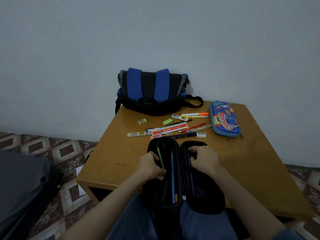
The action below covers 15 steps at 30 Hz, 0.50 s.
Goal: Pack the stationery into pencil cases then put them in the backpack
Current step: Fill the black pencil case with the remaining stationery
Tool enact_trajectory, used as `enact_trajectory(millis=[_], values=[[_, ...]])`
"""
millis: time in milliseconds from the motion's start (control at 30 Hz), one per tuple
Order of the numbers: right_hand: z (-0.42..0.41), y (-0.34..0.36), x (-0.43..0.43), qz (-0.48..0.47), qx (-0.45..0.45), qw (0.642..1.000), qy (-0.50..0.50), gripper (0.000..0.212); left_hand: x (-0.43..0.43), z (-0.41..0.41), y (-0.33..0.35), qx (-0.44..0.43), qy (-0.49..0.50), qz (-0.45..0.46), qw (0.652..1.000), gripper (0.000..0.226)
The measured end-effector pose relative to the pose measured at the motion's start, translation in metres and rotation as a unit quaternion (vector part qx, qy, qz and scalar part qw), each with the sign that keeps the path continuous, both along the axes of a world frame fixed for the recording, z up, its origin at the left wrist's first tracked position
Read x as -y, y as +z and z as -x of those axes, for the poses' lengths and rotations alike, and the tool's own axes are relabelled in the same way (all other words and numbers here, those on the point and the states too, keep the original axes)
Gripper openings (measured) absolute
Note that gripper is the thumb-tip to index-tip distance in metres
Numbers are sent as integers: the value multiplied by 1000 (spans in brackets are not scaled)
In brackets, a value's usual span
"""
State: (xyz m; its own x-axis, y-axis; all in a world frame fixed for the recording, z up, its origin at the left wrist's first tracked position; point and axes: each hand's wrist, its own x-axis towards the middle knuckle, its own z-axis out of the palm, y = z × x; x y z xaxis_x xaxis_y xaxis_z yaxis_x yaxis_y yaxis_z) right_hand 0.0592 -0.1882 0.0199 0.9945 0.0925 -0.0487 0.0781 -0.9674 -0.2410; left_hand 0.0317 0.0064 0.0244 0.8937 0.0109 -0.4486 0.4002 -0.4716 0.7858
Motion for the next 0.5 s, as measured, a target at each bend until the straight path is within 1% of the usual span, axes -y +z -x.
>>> enact_trajectory(millis=[67, 167, 300, 433, 500], values=[[0, -1, 0, -2, 1, 1000, 1, 43, 0, 4, 3, -12, -26, -13, 999, 27], [1, -1, 0, -2, 5, 1000, 2, 44, 2, 10, 5, -14, -72, -20, 997, 3], [1, -1, 0, -4, 7, 1000, 1, 44, 5, 12, 3, 19, -56, -46, 997, 17], [1, -1, 0, -7, 6, 1000, 2, 45, 11, 13, 0, 79, -70, -130, 986, 14], [0, -1, 0, -6, 2, 1000, 4, 45, 14, 13, -2, 97, -68, -154, 981, 11]])
